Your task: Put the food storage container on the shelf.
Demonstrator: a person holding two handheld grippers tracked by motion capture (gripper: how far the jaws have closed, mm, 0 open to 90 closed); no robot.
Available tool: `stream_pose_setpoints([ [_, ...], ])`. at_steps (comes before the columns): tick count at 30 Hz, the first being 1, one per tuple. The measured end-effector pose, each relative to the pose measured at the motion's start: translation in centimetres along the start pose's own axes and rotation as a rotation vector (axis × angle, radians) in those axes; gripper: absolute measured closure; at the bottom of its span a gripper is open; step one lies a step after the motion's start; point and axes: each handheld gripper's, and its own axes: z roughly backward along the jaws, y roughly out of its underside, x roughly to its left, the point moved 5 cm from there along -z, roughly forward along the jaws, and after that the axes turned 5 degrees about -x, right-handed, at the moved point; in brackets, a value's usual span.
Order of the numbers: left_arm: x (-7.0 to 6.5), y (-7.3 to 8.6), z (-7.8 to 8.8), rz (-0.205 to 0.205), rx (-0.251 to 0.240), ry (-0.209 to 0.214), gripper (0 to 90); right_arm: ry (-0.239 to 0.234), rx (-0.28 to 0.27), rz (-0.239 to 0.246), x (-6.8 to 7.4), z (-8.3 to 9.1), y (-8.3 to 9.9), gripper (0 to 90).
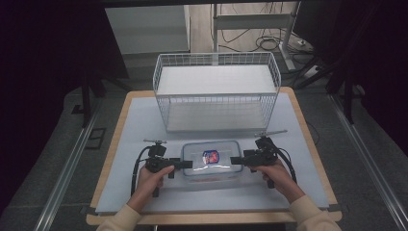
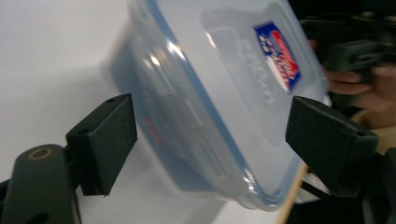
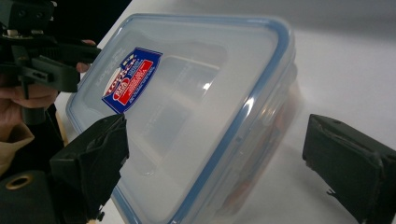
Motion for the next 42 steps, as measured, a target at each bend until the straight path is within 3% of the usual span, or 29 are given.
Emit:
stream_pose_setpoints([
  [8,0.1,0.3,-0.3,0.024,0.014,0.042,21.4,-0.043,0.003,-0.055,-0.3,-0.6,0.4,12.6],
  [10,0.1,0.4,-0.3,0.021,0.016,0.036,25.2,-0.072,0.006,-0.064,-0.3,-0.7,0.5,19.5],
  [19,-0.3,0.6,0.3,0.001,-0.01,0.027,31.6,-0.096,-0.013,-0.109,-0.5,0.4,0.5,37.3],
  [27,-0.9,1.2,1.2,-0.048,-0.05,0.034,39.8,-0.098,-0.037,-0.068,0.2,1.5,0.8,44.1],
  [32,-1.0,1.5,1.5,-0.059,-0.064,0.044,43.8,-0.115,-0.037,-0.048,0.4,1.9,0.9,47.9],
  [42,-1.3,1.7,1.6,-0.049,-0.085,0.03,44.8,-0.113,-0.044,-0.074,0.5,2.1,1.0,49.6],
])
